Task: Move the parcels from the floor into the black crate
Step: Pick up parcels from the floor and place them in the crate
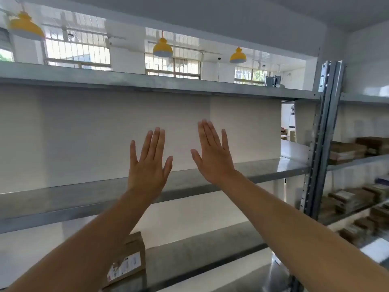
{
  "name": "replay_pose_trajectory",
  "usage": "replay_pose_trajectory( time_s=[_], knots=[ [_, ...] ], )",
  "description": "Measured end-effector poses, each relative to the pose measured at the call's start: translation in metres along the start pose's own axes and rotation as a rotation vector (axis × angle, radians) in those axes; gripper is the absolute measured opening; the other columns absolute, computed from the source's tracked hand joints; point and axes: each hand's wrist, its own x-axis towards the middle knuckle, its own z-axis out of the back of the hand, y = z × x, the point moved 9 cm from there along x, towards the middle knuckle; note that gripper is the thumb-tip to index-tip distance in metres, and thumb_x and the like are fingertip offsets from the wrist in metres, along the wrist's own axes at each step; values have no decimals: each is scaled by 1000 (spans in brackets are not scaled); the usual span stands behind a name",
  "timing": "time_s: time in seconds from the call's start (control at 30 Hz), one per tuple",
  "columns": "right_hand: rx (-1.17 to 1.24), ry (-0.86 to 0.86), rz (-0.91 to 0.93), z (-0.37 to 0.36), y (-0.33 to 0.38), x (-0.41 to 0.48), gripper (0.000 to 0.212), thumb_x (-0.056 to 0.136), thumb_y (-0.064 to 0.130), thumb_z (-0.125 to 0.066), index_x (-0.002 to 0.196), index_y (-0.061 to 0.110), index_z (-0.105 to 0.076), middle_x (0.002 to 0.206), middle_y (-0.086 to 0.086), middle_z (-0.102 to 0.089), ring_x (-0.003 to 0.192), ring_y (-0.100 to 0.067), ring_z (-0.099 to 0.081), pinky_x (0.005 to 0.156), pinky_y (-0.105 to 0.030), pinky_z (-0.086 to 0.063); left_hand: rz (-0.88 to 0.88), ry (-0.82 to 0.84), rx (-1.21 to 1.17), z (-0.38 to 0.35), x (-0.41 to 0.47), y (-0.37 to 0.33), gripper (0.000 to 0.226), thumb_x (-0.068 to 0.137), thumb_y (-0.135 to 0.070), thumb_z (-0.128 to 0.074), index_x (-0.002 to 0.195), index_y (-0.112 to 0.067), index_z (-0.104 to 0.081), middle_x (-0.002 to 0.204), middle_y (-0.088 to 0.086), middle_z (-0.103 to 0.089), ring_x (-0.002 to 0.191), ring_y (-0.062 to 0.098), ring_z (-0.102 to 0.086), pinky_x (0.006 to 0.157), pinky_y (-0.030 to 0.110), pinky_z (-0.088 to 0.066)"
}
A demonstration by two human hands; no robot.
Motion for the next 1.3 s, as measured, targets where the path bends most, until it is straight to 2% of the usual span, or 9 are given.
replay_pose_trajectory(
  time_s=[0.2, 0.37, 0.47, 0.77, 0.93, 1.17, 1.3],
  knots=[
    [-146, 96, -64, -21, -48, -52, 73, 101, 55, -20, 158, 16, 5, 165, -2, 10, 151, -19, 10, 122, -48, 5, -75, 20, -86, -50, -15, -69, 72, 97, -57, 6, 157, -18, 10, 166, 3, 11, 153, 22, 8, 121, 54, -1],
    [-165, 162, -150, -21, -116, -114, 70, 103, 44, -30, 157, 11, 0, 166, -5, 4, 152, -19, 5, 122, -49, 3, -192, 86, -218, -88, -46, -155, 70, 101, -54, -8, 158, -16, 4, 166, 2, 5, 153, 20, 4, 122, 54, -1],
    [-220, 191, -241, -13, -165, -152, 71, 103, 43, -32, 157, 10, 1, 166, -5, 3, 152, -18, 5, 122, -49, 4, -277, 120, -275, -104, -63, -209, 67, 103, -51, -13, 158, -16, 2, 167, 3, 1, 153, 20, 1, 121, 56, -6],
    [-312, 338, -475, 2, -341, -271, 69, 103, 40, -27, 157, 11, 5, 165, -5, 8, 152, -17, 9, 122, -48, 7, -363, 251, -472, -139, -98, -395, 64, 105, -44, -22, 158, -14, -3, 167, 2, -2, 153, 18, -1, 122, 55, -1],
    [-269, 400, -603, -8, -432, -347, 70, 102, 39, -30, 157, 11, 2, 166, -4, 5, 152, -16, 8, 122, -50, 6, -486, 364, -494, -168, -130, -499, 66, 103, -49, -14, 158, -17, 1, 167, 0, 0, 153, 17, 2, 122, 55, 0],
    [-229, 509, -790, -16, -529, -456, 69, 102, 39, -31, 157, 9, 0, 166, -6, 5, 152, -18, 9, 120, -48, 6, -543, 448, -535, -209, -177, -617, 65, 105, -47, -26, 158, -18, -3, 167, 0, -3, 153, 16, 0, 121, 52, 2],
    [-195, 568, -904, -15, -566, -514, 69, 103, 38, -32, 157, 9, 2, 165, -5, 7, 152, -17, 10, 121, -48, 7, -584, 543, -566, -224, -209, -673, 65, 105, -48, -25, 158, -18, -2, 167, -1, -1, 153, 16, 2, 120, 50, 6]
  ],
)
